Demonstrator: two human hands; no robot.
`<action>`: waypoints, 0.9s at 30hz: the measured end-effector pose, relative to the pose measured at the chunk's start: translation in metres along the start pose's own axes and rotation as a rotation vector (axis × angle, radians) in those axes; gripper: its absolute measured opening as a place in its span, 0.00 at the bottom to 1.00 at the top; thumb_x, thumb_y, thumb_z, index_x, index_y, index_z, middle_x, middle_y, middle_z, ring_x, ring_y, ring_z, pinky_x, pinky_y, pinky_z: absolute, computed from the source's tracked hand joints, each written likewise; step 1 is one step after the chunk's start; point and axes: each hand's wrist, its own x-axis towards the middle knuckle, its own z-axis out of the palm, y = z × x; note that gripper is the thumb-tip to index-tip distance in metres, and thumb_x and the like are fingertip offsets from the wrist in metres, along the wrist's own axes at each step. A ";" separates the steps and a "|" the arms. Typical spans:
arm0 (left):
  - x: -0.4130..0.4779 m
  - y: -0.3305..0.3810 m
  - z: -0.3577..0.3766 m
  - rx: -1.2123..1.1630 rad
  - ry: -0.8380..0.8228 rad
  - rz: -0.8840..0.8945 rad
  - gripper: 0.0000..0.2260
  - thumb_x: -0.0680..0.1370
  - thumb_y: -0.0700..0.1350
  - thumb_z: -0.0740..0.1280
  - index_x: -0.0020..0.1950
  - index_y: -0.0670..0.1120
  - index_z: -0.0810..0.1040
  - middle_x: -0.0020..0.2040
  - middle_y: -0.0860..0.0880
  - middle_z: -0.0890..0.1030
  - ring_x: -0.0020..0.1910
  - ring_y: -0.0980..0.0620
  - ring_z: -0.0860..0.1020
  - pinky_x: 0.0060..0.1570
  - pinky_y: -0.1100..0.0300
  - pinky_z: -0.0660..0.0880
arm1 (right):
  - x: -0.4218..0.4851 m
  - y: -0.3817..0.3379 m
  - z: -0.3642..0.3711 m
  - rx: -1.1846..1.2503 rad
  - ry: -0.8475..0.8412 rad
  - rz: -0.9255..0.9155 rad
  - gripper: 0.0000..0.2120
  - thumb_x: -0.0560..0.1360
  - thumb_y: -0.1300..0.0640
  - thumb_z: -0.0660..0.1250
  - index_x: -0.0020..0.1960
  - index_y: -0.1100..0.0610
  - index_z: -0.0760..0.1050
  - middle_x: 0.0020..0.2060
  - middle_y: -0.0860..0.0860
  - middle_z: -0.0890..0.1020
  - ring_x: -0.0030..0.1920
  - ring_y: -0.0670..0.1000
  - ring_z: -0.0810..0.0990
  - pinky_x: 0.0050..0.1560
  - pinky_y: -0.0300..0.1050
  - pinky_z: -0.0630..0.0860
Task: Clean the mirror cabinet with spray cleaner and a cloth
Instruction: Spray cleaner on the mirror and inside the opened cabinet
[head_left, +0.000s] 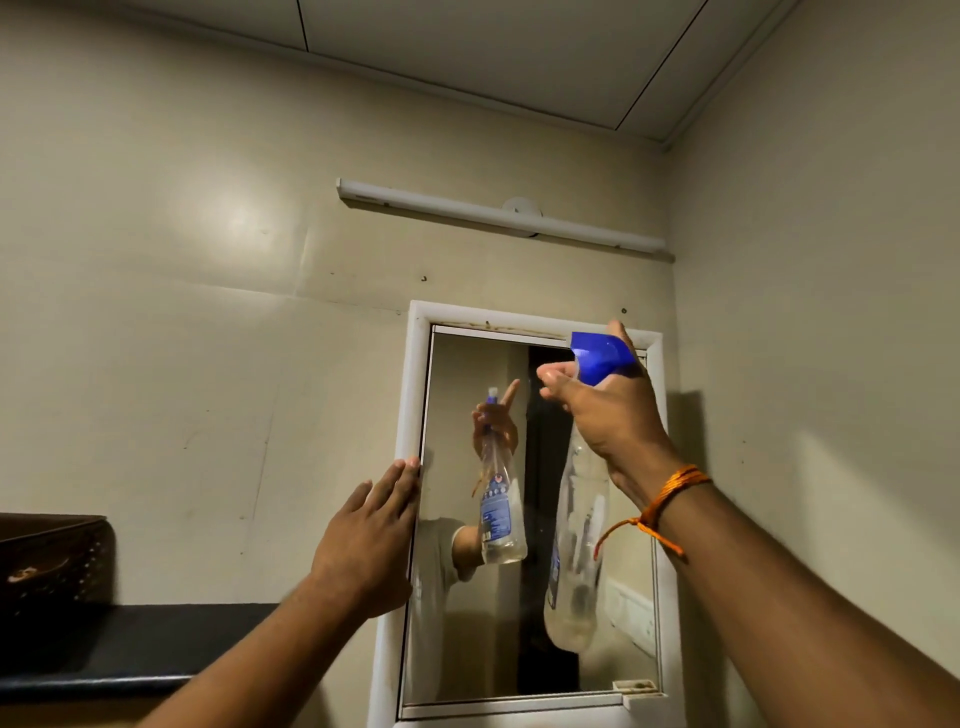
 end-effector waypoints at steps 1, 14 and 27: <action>0.000 0.000 0.000 0.004 -0.001 0.001 0.39 0.76 0.50 0.61 0.71 0.48 0.31 0.76 0.47 0.32 0.75 0.47 0.31 0.76 0.51 0.39 | 0.003 0.000 -0.002 0.020 0.023 -0.001 0.41 0.75 0.59 0.72 0.79 0.48 0.51 0.52 0.54 0.82 0.50 0.51 0.83 0.45 0.38 0.78; 0.000 0.002 0.005 0.042 -0.022 -0.012 0.39 0.77 0.49 0.59 0.73 0.46 0.30 0.76 0.45 0.30 0.75 0.46 0.30 0.77 0.49 0.42 | 0.013 0.010 -0.036 0.029 0.108 -0.017 0.39 0.73 0.55 0.73 0.77 0.49 0.55 0.47 0.55 0.83 0.38 0.45 0.83 0.34 0.30 0.76; 0.003 0.003 0.020 0.004 0.124 0.011 0.40 0.73 0.46 0.61 0.76 0.45 0.38 0.77 0.44 0.36 0.76 0.43 0.36 0.75 0.49 0.42 | 0.022 0.024 -0.078 -0.133 0.224 0.039 0.23 0.74 0.50 0.71 0.63 0.61 0.72 0.38 0.54 0.80 0.31 0.45 0.79 0.29 0.32 0.74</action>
